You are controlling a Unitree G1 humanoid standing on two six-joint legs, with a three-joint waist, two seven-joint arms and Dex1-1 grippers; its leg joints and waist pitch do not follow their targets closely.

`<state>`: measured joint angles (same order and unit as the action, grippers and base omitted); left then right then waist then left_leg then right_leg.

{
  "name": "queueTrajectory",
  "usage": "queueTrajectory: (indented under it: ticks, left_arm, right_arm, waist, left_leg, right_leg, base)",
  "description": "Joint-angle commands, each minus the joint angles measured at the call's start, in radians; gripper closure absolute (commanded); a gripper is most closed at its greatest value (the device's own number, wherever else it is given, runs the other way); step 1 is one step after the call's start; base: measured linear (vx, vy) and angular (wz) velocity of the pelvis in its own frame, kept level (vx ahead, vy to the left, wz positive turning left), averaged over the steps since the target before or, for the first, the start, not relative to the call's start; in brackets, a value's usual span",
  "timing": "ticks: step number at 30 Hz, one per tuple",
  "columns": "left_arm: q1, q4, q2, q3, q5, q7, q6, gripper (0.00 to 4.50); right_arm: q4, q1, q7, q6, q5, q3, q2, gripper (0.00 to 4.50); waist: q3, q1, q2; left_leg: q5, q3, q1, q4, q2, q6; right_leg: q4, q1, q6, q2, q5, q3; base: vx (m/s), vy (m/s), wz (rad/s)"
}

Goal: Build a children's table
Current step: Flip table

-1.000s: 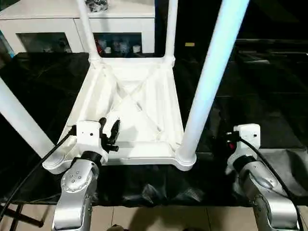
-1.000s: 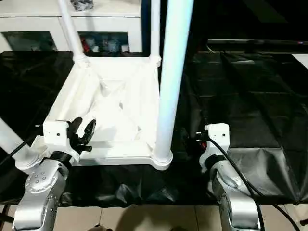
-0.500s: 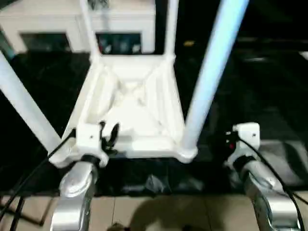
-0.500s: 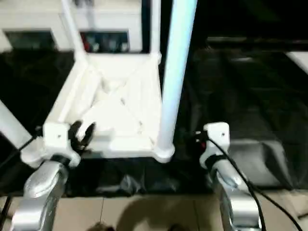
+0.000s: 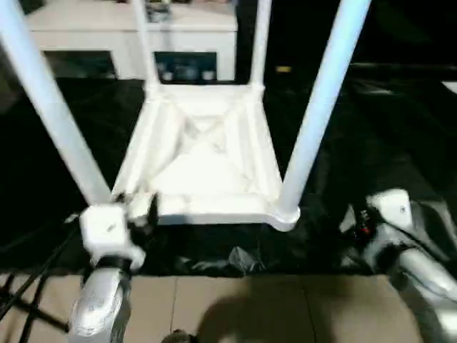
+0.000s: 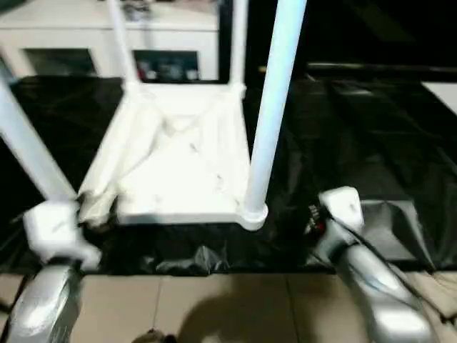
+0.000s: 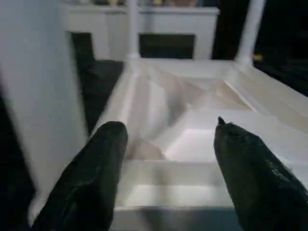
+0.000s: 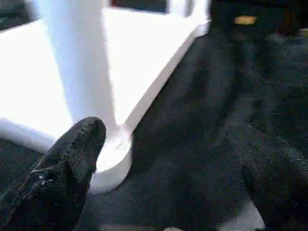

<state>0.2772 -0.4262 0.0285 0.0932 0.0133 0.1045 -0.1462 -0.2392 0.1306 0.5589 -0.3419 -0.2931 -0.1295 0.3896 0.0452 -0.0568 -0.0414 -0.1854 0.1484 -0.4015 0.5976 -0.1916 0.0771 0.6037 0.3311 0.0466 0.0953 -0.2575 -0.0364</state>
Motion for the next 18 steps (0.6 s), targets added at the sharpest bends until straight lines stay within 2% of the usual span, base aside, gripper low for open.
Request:
queueTrajectory:
  ticks: [1,3,4,5,6,8,9,10,12,18]
  left_arm:
    - [0.013,-0.039,0.02,0.003,-0.017,-0.034,0.024,0.95]
    - [0.021,-0.051,0.042,0.034,-0.034,-0.09,0.029,0.59]
    - [0.023,-0.053,0.054,0.054,-0.04,-0.12,0.03,0.59]
    - [0.023,-0.053,0.054,0.054,-0.04,-0.12,0.03,0.55]
    - [0.021,-0.053,0.069,0.082,-0.034,-0.152,0.023,0.52]
    - [0.019,-0.045,0.066,0.088,-0.029,-0.159,0.014,0.26]
    - [0.009,-0.03,0.056,0.092,-0.031,-0.163,0.008,0.17]
    - [0.0,-0.019,0.049,0.096,-0.037,-0.169,0.002,0.12]
    - [-0.017,0.002,0.04,0.107,-0.038,-0.176,0.0,0.04]
    - [-0.017,0.002,0.04,0.107,-0.038,-0.176,0.0,0.04]
  right_arm:
    - [-0.053,0.016,0.093,0.005,-0.054,-0.016,0.037,0.0]
    - [-0.084,0.046,0.186,-0.018,-0.11,-0.021,0.083,0.0]
    - [-0.098,0.058,0.225,-0.034,-0.139,-0.021,0.103,0.0]
    - [-0.098,0.058,0.225,-0.034,-0.139,-0.021,0.103,0.0]
    - [-0.112,0.067,0.266,-0.041,-0.163,-0.007,0.128,0.0]
    - [-0.107,0.061,0.281,-0.04,-0.162,0.016,0.137,0.0]
    - [-0.102,0.047,0.288,-0.043,-0.162,0.036,0.134,0.0]
    - [-0.101,0.037,0.294,-0.045,-0.165,0.049,0.13,0.0]
    - [-0.103,0.022,0.304,-0.055,-0.17,0.07,0.126,0.0]
    - [-0.103,0.022,0.304,-0.055,-0.17,0.07,0.126,0.0]
  waist:
    - [-0.034,0.001,0.007]
    - [-0.036,0.0,0.008]
    - [-0.038,-0.002,0.009]
    - [-0.038,-0.003,0.009]
    - [-0.036,-0.002,0.004]
    - [-0.042,0.0,0.008]
    - [-0.044,-0.003,0.001]
    - [-0.047,-0.002,0.003]
    - [-0.052,-0.004,0.003]
    - [-0.059,-0.015,-0.006]
  left_leg:
    - [-0.445,-0.014,0.026,-0.104,-0.03,0.018]
    - [-0.399,-0.013,0.02,-0.103,-0.031,0.001]
    - [-0.377,-0.013,0.02,-0.101,-0.032,-0.01]
    - [-0.374,-0.011,0.022,-0.1,-0.032,-0.015]
    - [-0.401,-0.01,0.024,-0.098,-0.03,-0.01]
    - [-0.37,-0.013,0.016,-0.096,-0.028,-0.007]
    - [-0.347,-0.015,0.015,-0.096,-0.029,-0.009]
    - [-0.309,-0.014,0.013,-0.092,-0.028,-0.018]
    - [-0.268,-0.012,0.015,-0.086,-0.026,-0.036]
    - [-0.22,-0.01,0.019,-0.081,-0.03,-0.055]
  right_leg:
    - [-0.102,0.011,-0.101,0.034,-0.333,0.017]
    - [-0.101,0.007,-0.095,0.034,-0.297,0.017]
    - [-0.1,0.006,-0.095,0.033,-0.269,0.017]
    - [-0.1,0.008,-0.096,0.032,-0.263,0.018]
    - [-0.103,0.014,-0.102,0.033,-0.289,0.02]
    - [-0.098,0.006,-0.098,0.032,-0.263,0.018]
    - [-0.095,0.005,-0.099,0.032,-0.235,0.017]
    - [-0.092,0.005,-0.104,0.029,-0.176,0.016]
    - [-0.086,0.005,-0.112,0.028,-0.118,0.017]
    - [-0.077,0.001,-0.133,0.027,-0.011,0.015]
  base:
    - [0.0,0.0,0.0]
    - [0.0,0.0,0.0]
    - [0.0,0.0,0.0]
    - [0.0,0.0,0.0]
    - [0.0,0.0,0.0]
    - [0.0,0.0,0.0]
    - [0.06,-0.009,-0.1]
    - [0.06,-0.009,-0.1]
    - [0.029,-0.003,-0.03]
    - [0.0,0.0,0.0]
